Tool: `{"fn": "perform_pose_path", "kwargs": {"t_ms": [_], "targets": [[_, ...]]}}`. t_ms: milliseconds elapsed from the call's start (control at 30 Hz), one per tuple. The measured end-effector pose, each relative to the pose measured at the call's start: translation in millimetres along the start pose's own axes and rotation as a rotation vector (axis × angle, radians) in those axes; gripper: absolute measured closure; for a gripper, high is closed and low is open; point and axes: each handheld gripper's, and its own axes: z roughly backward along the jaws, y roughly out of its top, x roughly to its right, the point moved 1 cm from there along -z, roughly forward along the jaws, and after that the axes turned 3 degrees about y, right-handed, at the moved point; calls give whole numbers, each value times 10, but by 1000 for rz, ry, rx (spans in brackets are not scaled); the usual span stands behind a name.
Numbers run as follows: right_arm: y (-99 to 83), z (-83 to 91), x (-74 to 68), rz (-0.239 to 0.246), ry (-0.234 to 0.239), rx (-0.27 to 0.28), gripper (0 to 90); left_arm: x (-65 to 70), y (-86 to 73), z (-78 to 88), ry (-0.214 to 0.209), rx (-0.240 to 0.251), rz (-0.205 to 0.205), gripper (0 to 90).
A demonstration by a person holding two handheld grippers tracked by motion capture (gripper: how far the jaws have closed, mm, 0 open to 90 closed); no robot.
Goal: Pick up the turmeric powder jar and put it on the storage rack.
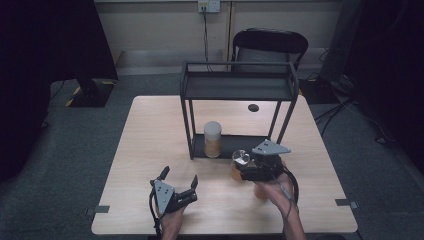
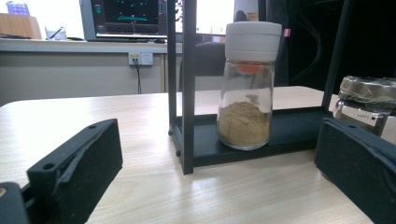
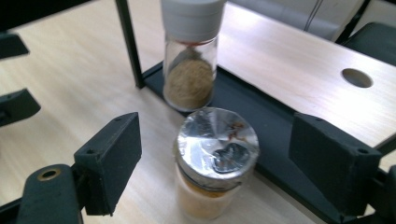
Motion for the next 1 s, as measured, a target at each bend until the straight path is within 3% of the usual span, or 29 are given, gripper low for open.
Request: {"fn": "perform_pose_path", "kwargs": {"t_ms": [100, 300, 433, 600, 1000], "targets": [[115, -66, 5, 8, 12, -50, 173, -2, -2, 1, -2, 1, 0, 3], [250, -146, -19, 15, -4, -93, 208, -5, -3, 2, -3, 2, 0, 3], [429, -234, 13, 20, 8, -183, 209, -4, -5, 3, -3, 3, 0, 4], [543, -335, 7, 24, 9, -249, 214, -4, -7, 3, -3, 4, 1, 3], [616, -446, 13, 12, -10, -325, 275, -6, -7, 3, -5, 4, 1, 3]]}}
